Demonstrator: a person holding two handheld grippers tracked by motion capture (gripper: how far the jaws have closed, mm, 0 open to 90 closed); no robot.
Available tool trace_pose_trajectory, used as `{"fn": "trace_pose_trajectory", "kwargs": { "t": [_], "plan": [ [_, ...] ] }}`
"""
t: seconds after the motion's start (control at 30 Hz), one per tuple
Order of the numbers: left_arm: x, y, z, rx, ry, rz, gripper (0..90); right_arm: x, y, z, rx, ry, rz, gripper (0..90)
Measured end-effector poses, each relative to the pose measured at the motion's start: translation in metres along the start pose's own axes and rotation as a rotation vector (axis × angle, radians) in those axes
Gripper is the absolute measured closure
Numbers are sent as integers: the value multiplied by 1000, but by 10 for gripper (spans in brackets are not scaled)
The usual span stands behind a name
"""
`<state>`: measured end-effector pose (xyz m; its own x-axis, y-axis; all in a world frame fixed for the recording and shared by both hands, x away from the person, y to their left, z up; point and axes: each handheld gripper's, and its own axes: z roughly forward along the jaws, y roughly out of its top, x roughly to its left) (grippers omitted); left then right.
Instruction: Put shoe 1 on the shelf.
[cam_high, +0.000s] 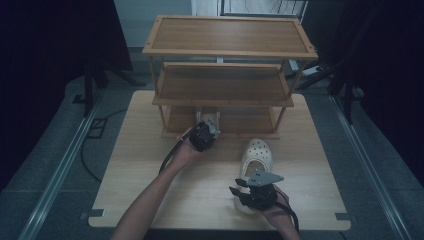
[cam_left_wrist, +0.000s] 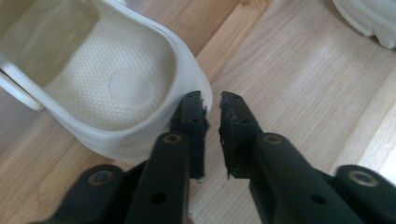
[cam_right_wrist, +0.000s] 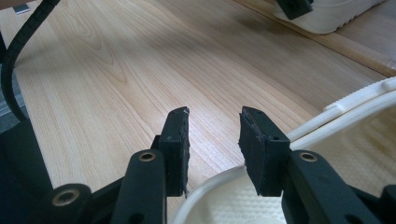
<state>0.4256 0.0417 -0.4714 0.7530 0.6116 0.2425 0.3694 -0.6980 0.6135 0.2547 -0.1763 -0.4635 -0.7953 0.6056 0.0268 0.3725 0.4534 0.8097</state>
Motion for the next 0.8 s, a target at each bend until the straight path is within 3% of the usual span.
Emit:
{"fn": "trace_pose_trajectory", "kwargs": {
  "t": [0.03, 0.07, 0.2, 0.33, 0.43, 0.53, 0.8],
  "plan": [
    [1, -2, -4, -3, -2, 5, 764, 0, 0, 0, -2, -2, 2, 624],
    [-1, -4, -5, -32, -4, -26, 755, 0, 0, -1, -3, -3, 2, 624],
    [-2, -16, -22, -32, -42, -7, 684, -1, 0, -1, -3, -6, 4, 624],
    [-2, -30, -43, -42, -95, -13, 584, 1, 1, 0, -1, -2, 0, 624],
    [-6, -41, -58, -51, -104, -29, 524, 2, 2, 1, -2, 0, -4, 626],
    [-11, -52, -70, -70, -145, -63, 488, 3, 3, 2, -2, 3, -8, 628],
    [-32, -90, -85, -62, -177, -78, 465, 1, 2, -1, -9, 4, 4, 683]
  ]
}}
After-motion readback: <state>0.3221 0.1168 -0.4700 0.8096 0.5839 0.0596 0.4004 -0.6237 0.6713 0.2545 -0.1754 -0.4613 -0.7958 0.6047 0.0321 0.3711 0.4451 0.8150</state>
